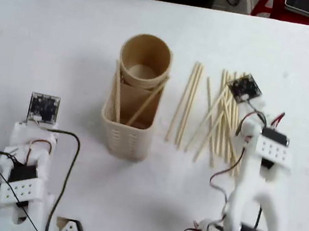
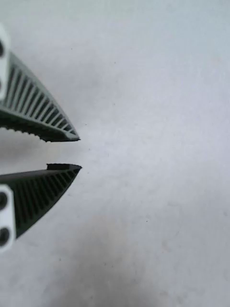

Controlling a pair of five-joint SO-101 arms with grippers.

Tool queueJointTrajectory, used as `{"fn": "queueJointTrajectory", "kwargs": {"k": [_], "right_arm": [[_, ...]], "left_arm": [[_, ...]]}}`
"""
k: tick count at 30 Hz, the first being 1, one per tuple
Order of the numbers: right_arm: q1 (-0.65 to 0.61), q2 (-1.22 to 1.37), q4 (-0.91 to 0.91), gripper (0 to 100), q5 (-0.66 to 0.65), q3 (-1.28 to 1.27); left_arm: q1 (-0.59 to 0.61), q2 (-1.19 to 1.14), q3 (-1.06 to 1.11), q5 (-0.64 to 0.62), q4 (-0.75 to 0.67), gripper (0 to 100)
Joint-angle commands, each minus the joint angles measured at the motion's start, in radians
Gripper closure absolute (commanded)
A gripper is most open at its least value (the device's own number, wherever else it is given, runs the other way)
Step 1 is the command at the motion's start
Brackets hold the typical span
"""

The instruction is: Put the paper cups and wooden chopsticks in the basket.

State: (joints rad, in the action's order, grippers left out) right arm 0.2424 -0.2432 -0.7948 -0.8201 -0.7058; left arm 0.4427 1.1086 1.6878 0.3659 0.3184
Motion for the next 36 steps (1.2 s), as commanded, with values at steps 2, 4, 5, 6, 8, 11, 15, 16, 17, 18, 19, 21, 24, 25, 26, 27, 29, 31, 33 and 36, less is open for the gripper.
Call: {"fn": "queueJointTrajectory", "kwargs": {"k": [2, 4, 5, 6, 8, 11, 15, 16, 17, 18, 19, 21, 24, 25, 26, 27, 29, 31, 33, 36], "right_arm": [[0.001, 0.148, -0.007, 78.7, 0.034, 0.221], [0.012, 0.222, -0.079, 78.7, 0.057, 0.333], [0.015, 0.257, -0.119, 78.7, 0.060, 0.385], [0.016, 0.291, -0.153, 78.7, 0.058, 0.431], [0.021, 0.357, -0.189, 78.7, 0.057, 0.499], [0.030, 0.440, -0.191, 78.7, 0.057, 0.562], [0.019, 0.512, -0.193, 78.7, 0.057, 0.620], [0.010, 0.527, -0.193, 78.7, 0.057, 0.638], [0.004, 0.541, -0.193, 78.7, 0.057, 0.654], [-0.002, 0.553, -0.193, 78.7, 0.057, 0.664], [-0.005, 0.568, -0.193, 78.7, 0.057, 0.672], [-0.018, 0.595, -0.193, 78.9, 0.057, 0.677], [-0.024, 0.610, -0.191, 78.8, 0.057, 0.680], [-0.024, 0.610, -0.191, 78.7, 0.057, 0.690], [-0.024, 0.613, -0.193, 78.7, 0.061, 0.704], [-0.025, 0.616, -0.194, 78.7, 0.063, 0.710], [-0.041, 0.619, -0.194, 78.7, 0.064, 0.715], [-0.067, 0.618, -0.193, 78.7, 0.064, 0.717], [-0.087, 0.611, -0.193, 78.8, 0.064, 0.726], [-0.091, 0.621, -0.228, 78.9, 0.066, 0.763]], "left_arm": [[0.008, 0.016, -0.002, 0.012, 0.002, 90], [0.008, 0.016, -0.002, 0.012, 0.002, 90], [0.008, 0.016, -0.002, 0.012, 0.002, 90], [0.008, 0.016, -0.002, 0.012, 0.002, 90], [0.008, 0.016, -0.002, 0.012, 0.002, 90], [0.008, 0.016, -0.002, 0.012, 0.002, 90], [0.008, 0.016, -0.002, 0.012, 0.002, 90], [0.008, 0.016, -0.002, 0.012, 0.002, 90], [0.008, 0.016, -0.002, 0.012, 0.002, 90], [0.008, 0.016, -0.002, 0.012, 0.002, 90], [0.008, 0.016, -0.002, 0.012, 0.002, 90], [0.008, 0.016, -0.002, 0.012, 0.002, 90], [0.008, 0.016, -0.002, 0.012, 0.002, 90], [0.008, 0.016, -0.002, 0.012, 0.002, 90], [0.008, 0.016, -0.002, 0.012, 0.002, 90], [0.008, 0.016, -0.002, 0.012, 0.002, 90], [0.008, 0.016, -0.002, 0.012, 0.002, 90], [0.008, 0.016, -0.002, 0.012, 0.002, 90], [0.008, 0.016, -0.002, 0.012, 0.002, 90], [0.008, 0.016, -0.002, 0.012, 0.002, 90]]}}
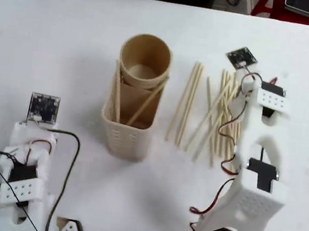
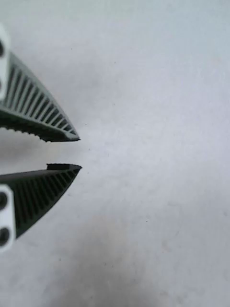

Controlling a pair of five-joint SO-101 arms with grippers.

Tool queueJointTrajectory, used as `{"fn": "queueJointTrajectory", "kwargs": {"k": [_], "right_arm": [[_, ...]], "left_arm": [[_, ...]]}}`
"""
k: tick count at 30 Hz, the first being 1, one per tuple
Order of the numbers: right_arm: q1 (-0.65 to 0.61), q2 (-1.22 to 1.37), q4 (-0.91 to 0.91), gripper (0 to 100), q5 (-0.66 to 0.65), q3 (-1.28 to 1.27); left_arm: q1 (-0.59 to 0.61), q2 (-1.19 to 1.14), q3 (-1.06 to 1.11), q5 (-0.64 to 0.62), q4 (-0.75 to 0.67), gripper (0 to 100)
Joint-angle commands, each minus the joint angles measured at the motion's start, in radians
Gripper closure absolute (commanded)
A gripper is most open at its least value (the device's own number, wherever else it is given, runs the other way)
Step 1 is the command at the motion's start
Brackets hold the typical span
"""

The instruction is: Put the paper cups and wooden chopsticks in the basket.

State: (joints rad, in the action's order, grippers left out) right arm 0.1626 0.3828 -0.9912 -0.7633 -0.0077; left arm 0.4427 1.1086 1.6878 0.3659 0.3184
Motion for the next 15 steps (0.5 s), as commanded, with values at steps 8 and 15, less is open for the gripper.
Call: {"fn": "queueJointTrajectory", "kwargs": {"k": [8, 15], "right_arm": [[-0.005, -0.012, -0.160, 78.9, 0.008, 0.080], [0.016, -0.005, -0.177, 78.9, 0.008, 0.153]], "left_arm": [[0.008, 0.016, -0.002, 0.012, 0.002, 90], [0.008, 0.016, -0.002, 0.012, 0.002, 90]]}}
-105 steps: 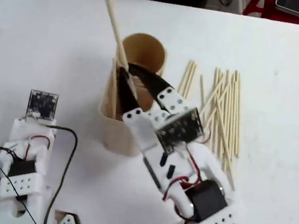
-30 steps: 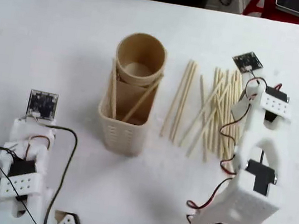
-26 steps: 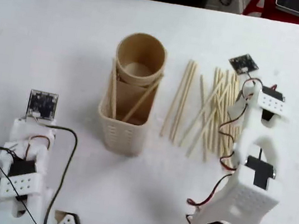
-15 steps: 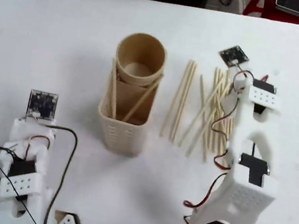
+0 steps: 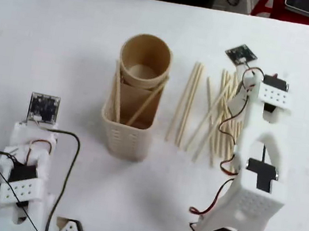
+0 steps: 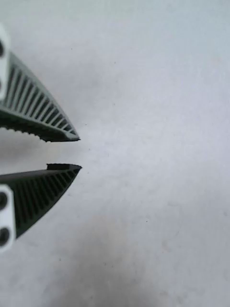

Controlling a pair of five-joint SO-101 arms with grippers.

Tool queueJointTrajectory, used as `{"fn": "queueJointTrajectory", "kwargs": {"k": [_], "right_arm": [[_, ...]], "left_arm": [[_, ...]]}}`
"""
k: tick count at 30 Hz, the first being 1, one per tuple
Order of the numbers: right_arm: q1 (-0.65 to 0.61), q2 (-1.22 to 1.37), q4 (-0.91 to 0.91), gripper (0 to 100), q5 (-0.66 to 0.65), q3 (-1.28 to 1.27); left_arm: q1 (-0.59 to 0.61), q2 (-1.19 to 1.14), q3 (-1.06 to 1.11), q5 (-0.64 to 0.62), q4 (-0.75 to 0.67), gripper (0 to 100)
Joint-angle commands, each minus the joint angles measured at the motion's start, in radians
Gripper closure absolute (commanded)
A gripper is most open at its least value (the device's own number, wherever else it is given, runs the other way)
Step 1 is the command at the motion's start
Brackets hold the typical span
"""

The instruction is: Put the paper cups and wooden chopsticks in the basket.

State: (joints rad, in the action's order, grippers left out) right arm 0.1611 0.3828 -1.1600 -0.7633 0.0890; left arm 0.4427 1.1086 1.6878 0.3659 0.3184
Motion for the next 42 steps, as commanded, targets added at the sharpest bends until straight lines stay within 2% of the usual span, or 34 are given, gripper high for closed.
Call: {"fn": "queueJointTrajectory", "kwargs": {"k": [1, 11, 25, 34, 42], "right_arm": [[0.025, -0.005, -0.008, 78.9, 0.009, 0.060], [0.107, 0.071, 0.039, 78.9, 0.002, 0.075], [0.117, 0.340, 0.019, 78.9, 0.000, 0.181], [0.151, 0.193, 0.004, 78.9, 0.049, 0.175], [0.107, 0.114, -0.008, 78.9, 0.049, 0.086]], "left_arm": [[0.008, 0.016, -0.002, 0.012, 0.002, 90], [0.008, 0.016, -0.002, 0.012, 0.002, 90], [0.008, 0.016, -0.002, 0.012, 0.002, 90], [0.008, 0.016, -0.002, 0.012, 0.002, 90], [0.008, 0.016, -0.002, 0.012, 0.002, 90]]}}
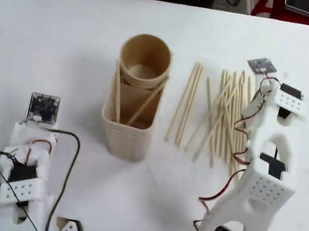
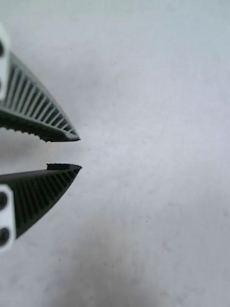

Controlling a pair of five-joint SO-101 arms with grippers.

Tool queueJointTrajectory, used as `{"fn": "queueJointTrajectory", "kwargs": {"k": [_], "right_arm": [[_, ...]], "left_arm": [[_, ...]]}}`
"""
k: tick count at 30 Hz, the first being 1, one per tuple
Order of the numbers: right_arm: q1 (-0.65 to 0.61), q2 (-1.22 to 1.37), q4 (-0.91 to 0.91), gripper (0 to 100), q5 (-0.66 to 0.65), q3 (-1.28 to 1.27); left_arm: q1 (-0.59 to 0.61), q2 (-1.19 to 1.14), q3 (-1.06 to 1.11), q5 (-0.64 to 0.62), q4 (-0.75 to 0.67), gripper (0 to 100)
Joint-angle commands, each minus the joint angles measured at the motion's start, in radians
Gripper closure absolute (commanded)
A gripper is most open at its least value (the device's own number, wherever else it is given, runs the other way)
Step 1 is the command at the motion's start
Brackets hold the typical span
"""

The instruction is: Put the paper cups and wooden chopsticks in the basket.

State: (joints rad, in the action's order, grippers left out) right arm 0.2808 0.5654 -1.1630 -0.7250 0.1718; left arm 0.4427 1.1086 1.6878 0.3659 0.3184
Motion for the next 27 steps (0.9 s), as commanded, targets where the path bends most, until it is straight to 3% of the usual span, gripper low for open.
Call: {"fn": "queueJointTrajectory", "kwargs": {"k": [1, 17, 27], "right_arm": [[-0.010, -0.065, 0.008, 78.9, 0.011, 0.003], [-0.051, -0.143, -0.012, 78.9, 0.012, -0.048], [-0.027, -0.010, 0.053, 78.9, 0.009, -0.048]], "left_arm": [[0.008, 0.016, -0.002, 0.012, 0.002, 90], [0.008, 0.016, -0.002, 0.012, 0.002, 90], [0.008, 0.016, -0.002, 0.012, 0.002, 90]]}}
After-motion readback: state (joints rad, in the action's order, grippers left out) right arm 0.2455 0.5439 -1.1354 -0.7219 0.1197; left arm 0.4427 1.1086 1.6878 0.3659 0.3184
